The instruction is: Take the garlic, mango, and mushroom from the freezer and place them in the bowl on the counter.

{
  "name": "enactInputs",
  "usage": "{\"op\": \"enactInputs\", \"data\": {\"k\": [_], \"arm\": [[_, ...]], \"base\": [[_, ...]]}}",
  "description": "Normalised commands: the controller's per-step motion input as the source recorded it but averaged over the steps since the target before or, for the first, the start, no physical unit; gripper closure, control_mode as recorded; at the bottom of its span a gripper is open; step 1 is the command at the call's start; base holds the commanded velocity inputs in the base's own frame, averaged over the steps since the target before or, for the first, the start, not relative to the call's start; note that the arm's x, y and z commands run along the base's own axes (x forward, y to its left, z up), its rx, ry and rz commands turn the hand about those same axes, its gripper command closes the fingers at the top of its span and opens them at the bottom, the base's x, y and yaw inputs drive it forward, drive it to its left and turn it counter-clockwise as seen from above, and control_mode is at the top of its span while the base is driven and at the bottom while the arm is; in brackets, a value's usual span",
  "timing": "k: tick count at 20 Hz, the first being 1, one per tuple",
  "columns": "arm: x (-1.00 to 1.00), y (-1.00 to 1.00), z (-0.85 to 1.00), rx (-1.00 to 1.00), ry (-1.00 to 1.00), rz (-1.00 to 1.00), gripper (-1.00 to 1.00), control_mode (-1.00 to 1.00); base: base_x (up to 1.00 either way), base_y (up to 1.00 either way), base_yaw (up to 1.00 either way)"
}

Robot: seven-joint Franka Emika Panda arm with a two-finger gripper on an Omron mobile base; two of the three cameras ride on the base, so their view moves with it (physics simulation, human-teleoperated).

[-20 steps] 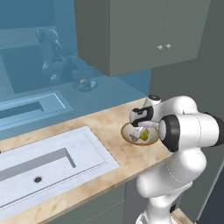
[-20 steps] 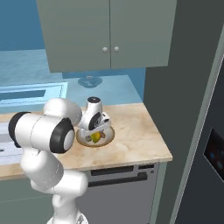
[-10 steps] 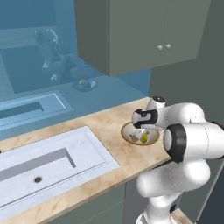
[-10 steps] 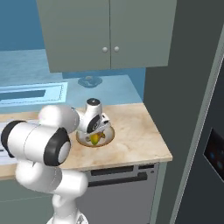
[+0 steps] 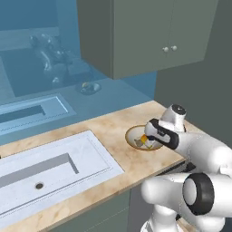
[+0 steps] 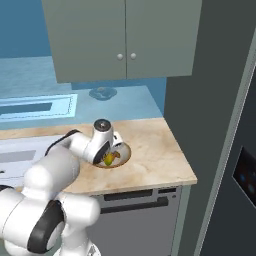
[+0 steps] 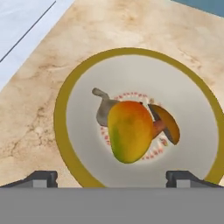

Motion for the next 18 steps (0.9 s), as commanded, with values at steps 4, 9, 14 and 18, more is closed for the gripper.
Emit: {"op": "enactInputs", "data": {"k": [4,9,14,18], "arm": [[-0.58,0.00,0.59,0.02,-0.26,-0.03,-1.00,-1.00],[-0.53,0.01,0.82,0.00,-0.13,-0.09,-1.00,-1.00],[-0.66,0.00,0.75,0.08,-0.01,-0.10,-1.00,-1.00],[-0.61,0.00,0.81,0.10,-0.01,-0.10,-1.00,-1.00]], "base": [[0.00,0.00,0.00],[0.00,0.00,0.00],[0.00,0.00,0.00],[0.00,0.00,0.00]]}}
